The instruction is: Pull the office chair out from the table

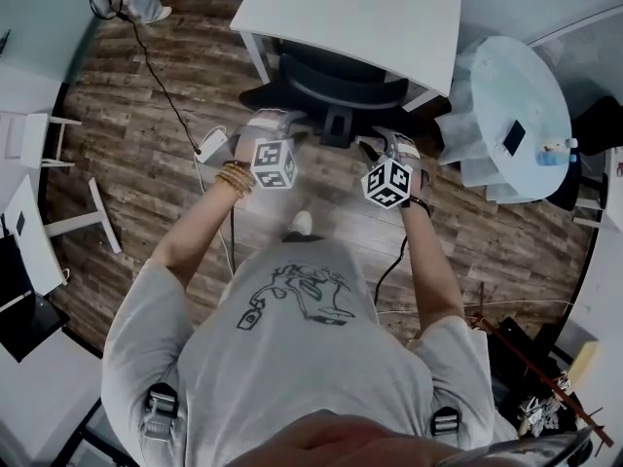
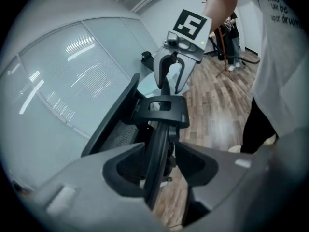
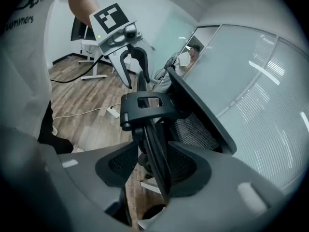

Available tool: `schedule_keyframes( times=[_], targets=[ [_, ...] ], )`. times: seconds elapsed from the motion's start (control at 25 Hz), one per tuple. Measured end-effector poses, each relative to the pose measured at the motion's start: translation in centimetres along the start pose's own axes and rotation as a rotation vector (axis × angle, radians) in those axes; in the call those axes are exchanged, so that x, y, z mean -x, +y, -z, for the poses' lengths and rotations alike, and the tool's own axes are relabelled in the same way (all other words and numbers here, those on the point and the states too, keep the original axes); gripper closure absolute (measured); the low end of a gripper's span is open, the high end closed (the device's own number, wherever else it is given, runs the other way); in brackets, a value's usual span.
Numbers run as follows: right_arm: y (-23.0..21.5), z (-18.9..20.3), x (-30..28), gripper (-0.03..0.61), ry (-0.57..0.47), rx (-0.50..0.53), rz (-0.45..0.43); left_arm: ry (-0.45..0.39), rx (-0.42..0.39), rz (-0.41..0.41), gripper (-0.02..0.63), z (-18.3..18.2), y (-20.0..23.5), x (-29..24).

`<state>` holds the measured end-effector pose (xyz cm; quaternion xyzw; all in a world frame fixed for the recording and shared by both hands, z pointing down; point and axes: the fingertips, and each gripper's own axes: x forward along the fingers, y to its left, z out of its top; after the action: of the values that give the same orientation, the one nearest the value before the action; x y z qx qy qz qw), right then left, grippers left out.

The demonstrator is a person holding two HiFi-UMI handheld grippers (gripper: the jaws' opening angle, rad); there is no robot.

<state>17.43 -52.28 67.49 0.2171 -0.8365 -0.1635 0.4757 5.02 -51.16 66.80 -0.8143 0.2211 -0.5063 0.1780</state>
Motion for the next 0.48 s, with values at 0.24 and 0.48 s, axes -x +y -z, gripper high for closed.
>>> schedule_keyframes(
  times=[0.24, 0.48],
  targets=[
    [-0.1, 1.6, -2.4, 0.396, 0.062, 0.100, -0.022, 0.123, -0.125, 0.019, 0.426, 2.5, -0.4, -3.0],
    [0.2, 1.7, -2.7, 0.459, 0.073, 0.130, -0.046, 0.116, -0.124, 0.041, 0.511, 2.9, -0.3, -3.3]
  ],
)
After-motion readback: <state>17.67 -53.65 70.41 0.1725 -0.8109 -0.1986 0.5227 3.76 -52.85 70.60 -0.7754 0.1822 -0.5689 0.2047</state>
